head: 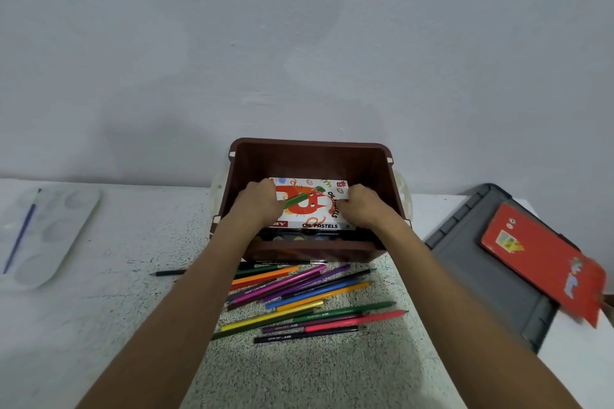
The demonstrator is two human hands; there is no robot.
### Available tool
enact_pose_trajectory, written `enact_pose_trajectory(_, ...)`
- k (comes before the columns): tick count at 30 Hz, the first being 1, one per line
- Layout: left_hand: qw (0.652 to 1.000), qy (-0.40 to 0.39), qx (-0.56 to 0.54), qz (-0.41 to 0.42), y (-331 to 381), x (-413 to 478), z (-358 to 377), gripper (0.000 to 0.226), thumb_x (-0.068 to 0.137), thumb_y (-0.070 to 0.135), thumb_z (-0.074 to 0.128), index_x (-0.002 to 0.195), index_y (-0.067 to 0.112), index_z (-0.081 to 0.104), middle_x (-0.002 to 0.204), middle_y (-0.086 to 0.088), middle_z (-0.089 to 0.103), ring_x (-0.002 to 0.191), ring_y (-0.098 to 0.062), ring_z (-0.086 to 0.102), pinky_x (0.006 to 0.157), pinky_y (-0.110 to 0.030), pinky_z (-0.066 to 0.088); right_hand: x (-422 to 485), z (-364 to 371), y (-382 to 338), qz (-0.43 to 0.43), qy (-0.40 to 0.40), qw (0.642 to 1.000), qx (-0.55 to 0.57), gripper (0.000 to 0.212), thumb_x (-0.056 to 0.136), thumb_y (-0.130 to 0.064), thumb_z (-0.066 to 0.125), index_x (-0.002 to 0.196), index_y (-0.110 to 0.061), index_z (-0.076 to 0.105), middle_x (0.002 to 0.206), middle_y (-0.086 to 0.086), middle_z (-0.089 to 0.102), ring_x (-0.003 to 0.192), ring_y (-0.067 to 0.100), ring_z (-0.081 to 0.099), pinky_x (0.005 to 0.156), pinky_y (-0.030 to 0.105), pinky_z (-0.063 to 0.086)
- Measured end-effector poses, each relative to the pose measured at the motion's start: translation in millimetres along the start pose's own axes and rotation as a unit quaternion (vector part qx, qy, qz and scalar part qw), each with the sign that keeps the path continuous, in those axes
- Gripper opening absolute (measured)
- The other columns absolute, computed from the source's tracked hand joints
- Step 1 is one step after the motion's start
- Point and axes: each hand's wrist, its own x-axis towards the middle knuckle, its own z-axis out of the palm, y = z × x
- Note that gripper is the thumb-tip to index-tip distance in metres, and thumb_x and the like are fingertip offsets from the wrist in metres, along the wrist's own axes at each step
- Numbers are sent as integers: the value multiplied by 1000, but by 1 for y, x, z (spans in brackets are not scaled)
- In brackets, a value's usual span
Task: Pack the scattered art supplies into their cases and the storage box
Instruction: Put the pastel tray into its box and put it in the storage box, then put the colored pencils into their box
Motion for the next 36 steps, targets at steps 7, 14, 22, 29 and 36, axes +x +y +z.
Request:
enact_pose_trajectory(7, 1000, 6, -11, 9, 3, -9, -3, 40, 96, 33, 57, 128, 10, 51, 119, -10, 62, 84, -17, 62, 51, -22, 41, -24, -20, -3, -22, -37, 995, 93, 33, 102, -22, 50, 132, -9, 50, 127, 4, 63, 107, 18, 63, 93, 33, 52)
enact_pose_trajectory(14, 996, 47, -39, 58, 14, -53, -13, 48, 97, 35, 56, 140, 14, 48, 132, -9, 58, 106, -24, 63, 81, -34, 56, -68, -22, -2, -85, 11, 992, 92, 53, 102, -31, 49, 150, -14, 33, 136, 3, 54, 118, 19, 57, 101, 36, 49)
enact_pose_trajectory(22, 965, 57, -197, 164, 35, -110, -17, 41, 99, 29, 56, 137, 17, 54, 137, -6, 57, 118, -15, 58, 83, -20, 48, -117, -28, 18, -126, 45, 977, 165, 50, 103, -33, 49, 149, -19, 38, 136, 5, 55, 117, 17, 55, 98, 32, 46)
enact_pose_trajectory(29, 938, 78, -249, 230, 71, -139, 1, 32, 98, 27, 55, 129, 21, 61, 131, 6, 60, 104, 0, 56, 76, -1, 40, -146, -46, 58, -129, 94, 966, 205, 41, 101, -34, 51, 142, -26, 49, 128, -7, 56, 114, 17, 56, 94, 35, 46)
enact_pose_trajectory(36, 903, 100, -341, 241, 147, -149, 45, 22, 96, 20, 57, 114, 20, 69, 109, 9, 68, 96, 4, 62, 91, -22, 50, -145, -79, 146, -101, 199, 951, 214, 26, 98, -23, 54, 123, -24, 63, 113, 1, 66, 93, 12, 63, 83, 35, 54)
